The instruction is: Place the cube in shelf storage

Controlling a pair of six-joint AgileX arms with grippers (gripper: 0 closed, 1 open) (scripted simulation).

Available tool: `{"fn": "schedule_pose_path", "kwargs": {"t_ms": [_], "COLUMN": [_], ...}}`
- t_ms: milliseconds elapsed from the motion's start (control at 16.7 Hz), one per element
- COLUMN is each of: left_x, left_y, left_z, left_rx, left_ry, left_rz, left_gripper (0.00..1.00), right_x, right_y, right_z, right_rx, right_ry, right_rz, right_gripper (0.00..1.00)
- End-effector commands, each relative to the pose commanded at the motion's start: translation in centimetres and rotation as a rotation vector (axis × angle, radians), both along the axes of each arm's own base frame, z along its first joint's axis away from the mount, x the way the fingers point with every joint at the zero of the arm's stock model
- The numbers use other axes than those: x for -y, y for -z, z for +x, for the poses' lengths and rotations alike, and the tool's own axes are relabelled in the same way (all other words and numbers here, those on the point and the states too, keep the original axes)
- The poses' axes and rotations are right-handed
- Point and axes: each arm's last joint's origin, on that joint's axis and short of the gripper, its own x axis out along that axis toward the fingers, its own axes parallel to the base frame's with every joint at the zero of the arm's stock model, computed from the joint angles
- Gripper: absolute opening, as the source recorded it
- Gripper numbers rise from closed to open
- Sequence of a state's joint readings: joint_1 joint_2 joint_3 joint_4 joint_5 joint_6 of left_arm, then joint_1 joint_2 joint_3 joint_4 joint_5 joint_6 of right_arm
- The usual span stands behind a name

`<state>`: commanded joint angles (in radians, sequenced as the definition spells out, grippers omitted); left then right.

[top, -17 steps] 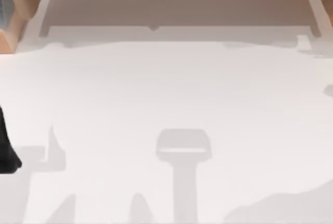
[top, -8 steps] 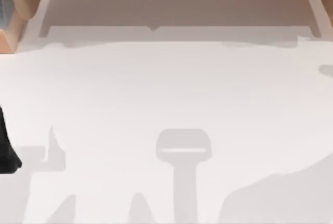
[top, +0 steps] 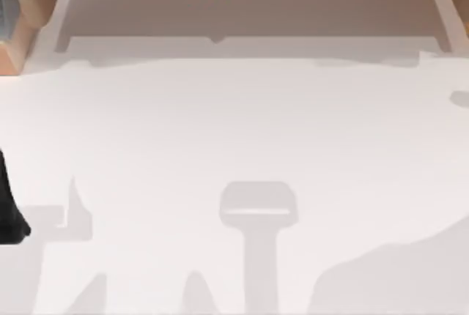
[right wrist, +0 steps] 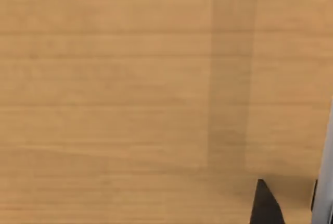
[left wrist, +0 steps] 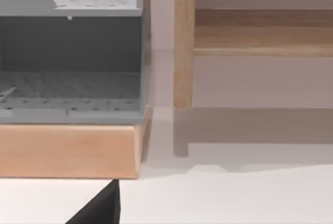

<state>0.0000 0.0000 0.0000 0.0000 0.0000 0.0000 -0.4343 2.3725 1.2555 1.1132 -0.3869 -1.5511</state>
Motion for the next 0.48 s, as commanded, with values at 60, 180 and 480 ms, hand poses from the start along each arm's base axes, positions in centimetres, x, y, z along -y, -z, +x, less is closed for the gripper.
{"fn": "schedule_pose_path", "kwargs": {"t_ms": [60, 180, 480], "left_x": [0.00, 0.00, 0.00], "left_y": [0.00, 0.00, 0.00], "left_z": [0.00, 0.00, 0.00], "left_rx": [0.000, 0.000, 0.000], "left_ry": [0.000, 0.000, 0.000], "left_rz": [0.000, 0.000, 0.000], "left_gripper": [1.00, 1.00, 1.00], "right_x": [0.00, 0.00, 0.00], "right_y": [0.00, 0.00, 0.00], "right_z": [0.00, 0.00, 0.00], "right_rx": [0.000, 0.000, 0.000], "right_ry": [0.000, 0.000, 0.000], "right_rz": [0.000, 0.000, 0.000], "right_gripper": [0.53, 0.68, 1.00]}}
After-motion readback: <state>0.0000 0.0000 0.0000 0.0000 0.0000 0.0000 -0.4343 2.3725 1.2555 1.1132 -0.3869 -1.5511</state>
